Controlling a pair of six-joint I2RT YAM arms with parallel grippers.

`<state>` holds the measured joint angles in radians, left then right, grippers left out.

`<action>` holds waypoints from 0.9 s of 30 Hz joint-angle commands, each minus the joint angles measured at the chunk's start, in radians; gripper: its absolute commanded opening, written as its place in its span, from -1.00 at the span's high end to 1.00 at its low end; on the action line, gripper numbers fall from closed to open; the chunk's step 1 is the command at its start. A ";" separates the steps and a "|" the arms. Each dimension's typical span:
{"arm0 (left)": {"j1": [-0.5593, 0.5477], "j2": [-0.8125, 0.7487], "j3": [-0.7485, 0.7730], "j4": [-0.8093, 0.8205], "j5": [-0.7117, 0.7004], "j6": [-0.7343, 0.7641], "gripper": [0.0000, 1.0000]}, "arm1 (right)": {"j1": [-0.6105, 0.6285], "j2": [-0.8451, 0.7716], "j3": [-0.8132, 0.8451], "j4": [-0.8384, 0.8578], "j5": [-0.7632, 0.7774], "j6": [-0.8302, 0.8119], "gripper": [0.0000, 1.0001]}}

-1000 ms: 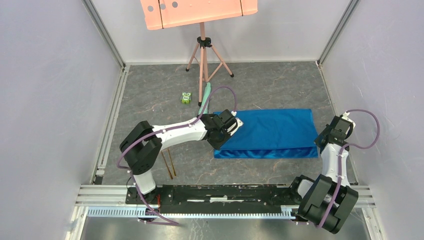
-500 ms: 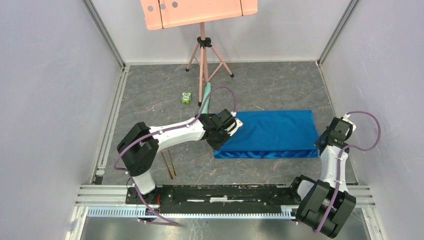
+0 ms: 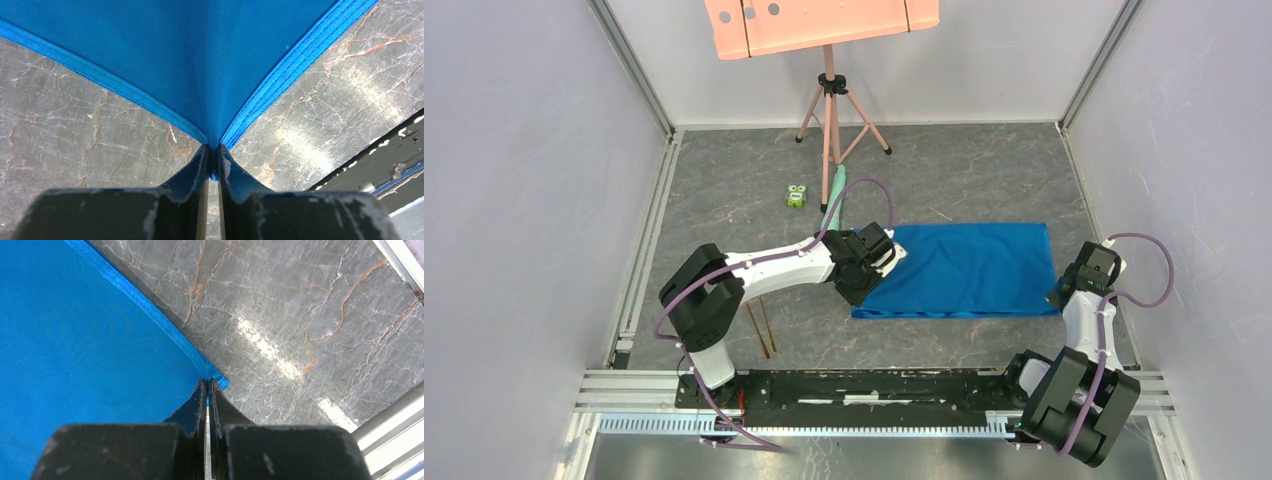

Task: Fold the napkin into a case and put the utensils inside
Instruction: Smooth out the rectangle-folded napkin at the center of the board.

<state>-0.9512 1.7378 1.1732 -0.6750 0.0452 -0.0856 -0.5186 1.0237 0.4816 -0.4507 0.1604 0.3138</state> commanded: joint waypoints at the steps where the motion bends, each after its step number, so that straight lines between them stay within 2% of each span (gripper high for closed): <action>1: -0.007 0.009 -0.006 0.012 0.032 -0.032 0.65 | 0.002 -0.002 -0.007 0.036 0.030 0.014 1.00; 14: -0.007 -0.051 -0.035 0.005 0.023 -0.043 0.69 | 0.001 -0.059 0.034 -0.028 0.061 0.022 0.99; 27: -0.011 -0.029 -0.072 0.035 0.066 -0.063 0.63 | 0.002 -0.005 -0.002 0.002 0.052 0.031 0.99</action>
<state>-0.9543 1.7302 1.1023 -0.6563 0.0826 -0.1104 -0.5186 0.9939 0.4782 -0.4866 0.1860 0.3317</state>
